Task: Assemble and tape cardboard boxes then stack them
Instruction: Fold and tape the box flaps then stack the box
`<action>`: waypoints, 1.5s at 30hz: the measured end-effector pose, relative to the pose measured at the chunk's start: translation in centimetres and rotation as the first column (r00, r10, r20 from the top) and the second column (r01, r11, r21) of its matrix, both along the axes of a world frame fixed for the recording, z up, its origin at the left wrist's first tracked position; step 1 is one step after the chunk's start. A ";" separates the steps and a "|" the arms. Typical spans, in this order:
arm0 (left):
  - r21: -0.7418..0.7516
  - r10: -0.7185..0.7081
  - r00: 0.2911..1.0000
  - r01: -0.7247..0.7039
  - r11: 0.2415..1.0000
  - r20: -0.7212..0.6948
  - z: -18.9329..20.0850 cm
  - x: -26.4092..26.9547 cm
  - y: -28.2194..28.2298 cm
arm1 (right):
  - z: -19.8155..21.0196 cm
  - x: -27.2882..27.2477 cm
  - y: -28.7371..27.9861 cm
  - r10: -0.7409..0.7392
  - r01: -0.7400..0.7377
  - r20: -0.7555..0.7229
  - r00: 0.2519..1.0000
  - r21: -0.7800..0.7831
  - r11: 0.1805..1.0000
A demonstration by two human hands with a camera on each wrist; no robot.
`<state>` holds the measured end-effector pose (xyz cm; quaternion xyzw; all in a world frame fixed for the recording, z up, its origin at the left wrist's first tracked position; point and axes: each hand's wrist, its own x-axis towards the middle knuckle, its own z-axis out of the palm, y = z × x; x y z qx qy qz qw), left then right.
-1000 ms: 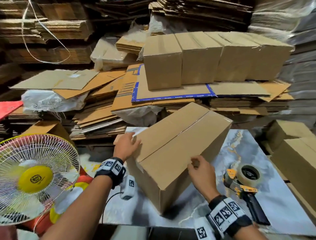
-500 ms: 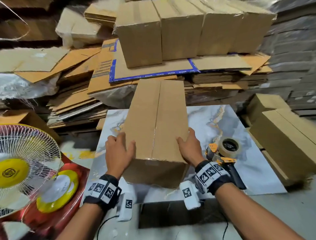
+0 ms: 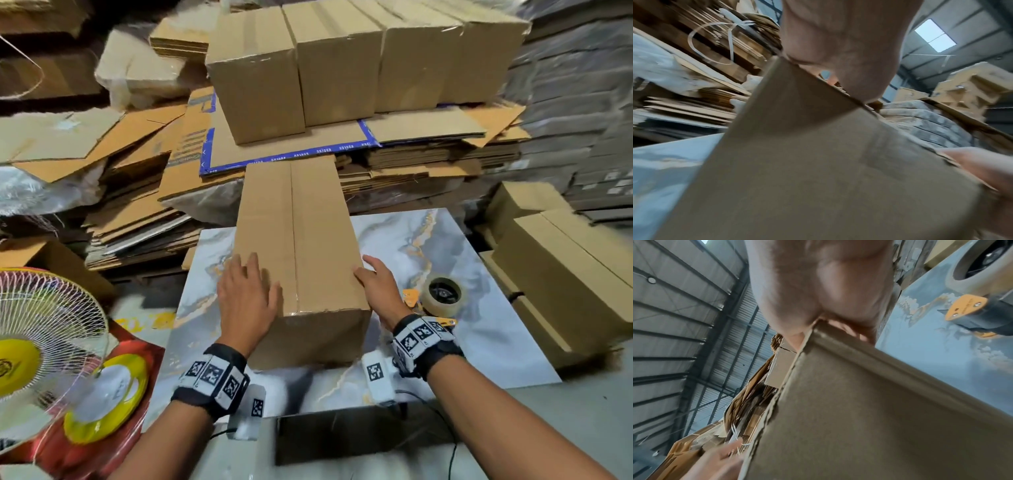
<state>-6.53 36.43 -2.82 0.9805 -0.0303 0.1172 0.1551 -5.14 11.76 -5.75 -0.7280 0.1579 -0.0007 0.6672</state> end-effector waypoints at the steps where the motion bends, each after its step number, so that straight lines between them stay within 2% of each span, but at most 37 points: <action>1: -0.028 -0.079 0.996 0.080 0.996 0.027 0.4 -0.3 -1.2 | -0.7 -0.1 -0.5 -0.044 0.045 -0.032 0.999 0.025 0.999; 4: -0.094 -0.254 0.965 0.260 0.961 0.066 1.4 -1.3 -6.0 | -2.5 -0.8 -2.8 -0.153 0.155 -0.108 0.982 0.017 0.988; 7: -0.106 -0.347 0.935 0.354 0.929 0.075 1.4 -1.7 -11.0 | -5.8 -1.5 -6.7 -0.237 0.232 -0.168 0.957 -0.052 0.971; 10: -0.088 -0.315 0.949 0.314 0.945 -0.003 0.3 -1.9 -14.2 | -8.6 -3.1 -10.6 -0.257 0.232 -0.198 0.946 -0.139 0.963; 12: 0.026 -0.272 0.962 0.272 0.962 -0.016 -0.7 -2.2 -14.8 | -8.5 -4.8 -12.5 -0.244 0.165 -0.256 0.935 -0.295 0.941; 15: 0.154 -0.253 0.966 0.245 0.957 0.041 -1.9 -2.5 -15.3 | -8.9 -6.5 -14.9 -0.286 0.094 -0.331 0.899 -0.493 0.865; 18: 0.167 -0.210 0.971 0.190 0.967 0.112 -2.4 -2.1 -15.9 | -10.5 -7.4 -16.9 -0.309 0.032 -0.412 0.857 -0.556 0.831; 22: 0.200 -0.205 0.962 0.169 0.965 0.178 -3.1 -2.0 -16.0 | -12.8 -7.2 -18.8 -0.170 -0.102 -0.549 0.818 -0.429 0.898; 26: 0.195 -0.174 0.956 0.130 0.972 0.234 -3.8 -1.9 -15.9 | -15.7 -5.8 -20.1 -0.136 -0.057 -0.613 0.778 -0.285 0.957; 28: 0.197 -0.162 0.953 0.113 0.974 0.256 -4.0 -1.9 -16.1 | -16.3 -5.3 -20.2 -0.037 0.018 -0.669 0.742 -0.035 0.999; 29: 0.195 -0.158 0.950 0.107 0.975 0.269 -4.0 -1.9 -16.1 | -16.1 -5.3 -19.9 0.037 0.074 -0.693 0.720 0.129 0.989; 31: 0.187 -0.161 0.940 0.107 0.976 0.301 -4.1 -1.8 -16.0 | -14.9 -5.4 -19.1 0.184 0.166 -0.734 0.653 0.376 0.912; 32: 0.187 -0.165 0.935 0.109 0.976 0.315 -4.1 -1.8 -16.0 | -14.3 -5.4 -18.5 0.248 0.197 -0.723 0.645 0.471 0.860; 34: 0.200 -0.171 0.926 0.107 0.974 0.336 -4.1 -1.7 -16.0 | -13.2 -5.2 -17.5 0.338 0.206 -0.649 0.681 0.614 0.762; 36: 0.203 -0.169 0.926 0.104 0.974 0.338 -4.0 -1.7 -16.1 | -12.0 -4.9 -16.7 0.352 0.184 -0.591 0.726 0.660 0.728; 39: 0.192 -0.168 0.932 0.109 0.975 0.320 -4.0 -1.8 -16.1 | -10.4 -5.3 -16.2 0.364 0.175 -0.575 0.732 0.676 0.716; 42: 0.173 -0.172 0.932 0.121 0.977 0.320 -3.9 -1.8 -16.1 | -7.9 -5.6 -15.7 0.458 0.033 -0.490 0.742 0.709 0.704; 44: 0.143 -0.176 0.936 0.138 0.980 0.306 -3.7 -1.9 -16.3 | -5.6 -5.6 -15.2 0.480 -0.063 -0.390 0.786 0.721 0.690; 45: 0.114 -0.170 0.941 0.142 0.983 0.292 -3.5 -1.9 -16.4 | -4.5 -5.5 -15.0 0.447 -0.096 -0.361 0.819 0.681 0.726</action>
